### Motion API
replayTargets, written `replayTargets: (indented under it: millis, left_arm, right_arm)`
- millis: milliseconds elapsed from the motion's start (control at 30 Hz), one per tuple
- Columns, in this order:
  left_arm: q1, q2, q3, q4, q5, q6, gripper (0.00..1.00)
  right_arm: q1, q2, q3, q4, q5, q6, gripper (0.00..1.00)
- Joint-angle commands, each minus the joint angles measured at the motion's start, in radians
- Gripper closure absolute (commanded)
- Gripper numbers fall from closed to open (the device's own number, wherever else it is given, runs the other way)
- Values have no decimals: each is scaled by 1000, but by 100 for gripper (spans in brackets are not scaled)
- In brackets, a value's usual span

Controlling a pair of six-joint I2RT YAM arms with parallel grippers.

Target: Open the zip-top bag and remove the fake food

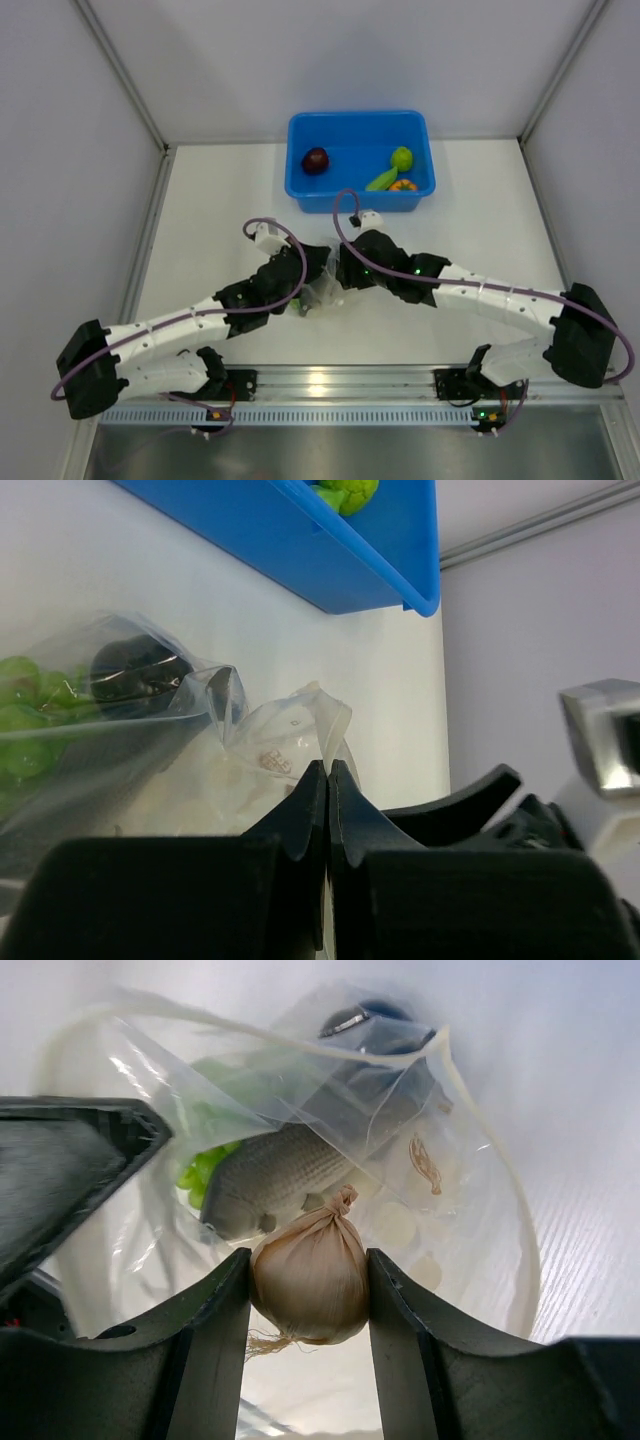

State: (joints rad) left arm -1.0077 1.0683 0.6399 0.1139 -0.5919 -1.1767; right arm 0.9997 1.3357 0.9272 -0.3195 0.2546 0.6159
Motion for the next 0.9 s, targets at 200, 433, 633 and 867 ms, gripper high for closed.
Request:
replayTargets:
  millis: [200,433,633,867]
  left_arm:
    - [1,-86,-45,41,-59,17,100]
    - [1,-119,-51,0,-91,19,100]
    - [9,-142,-51,-25,-99,28,100]
    - [50,-122,6,-69,-26,63,100]
  right_arm:
    - [-53,-138,211,-174,86,-145,58]
    - [-277,-118,364,-198,-4,-252,57]
    - [-510,109,531,-159,-97,-306,53]
    - [-654,540,858,-226,-127,-314,48]
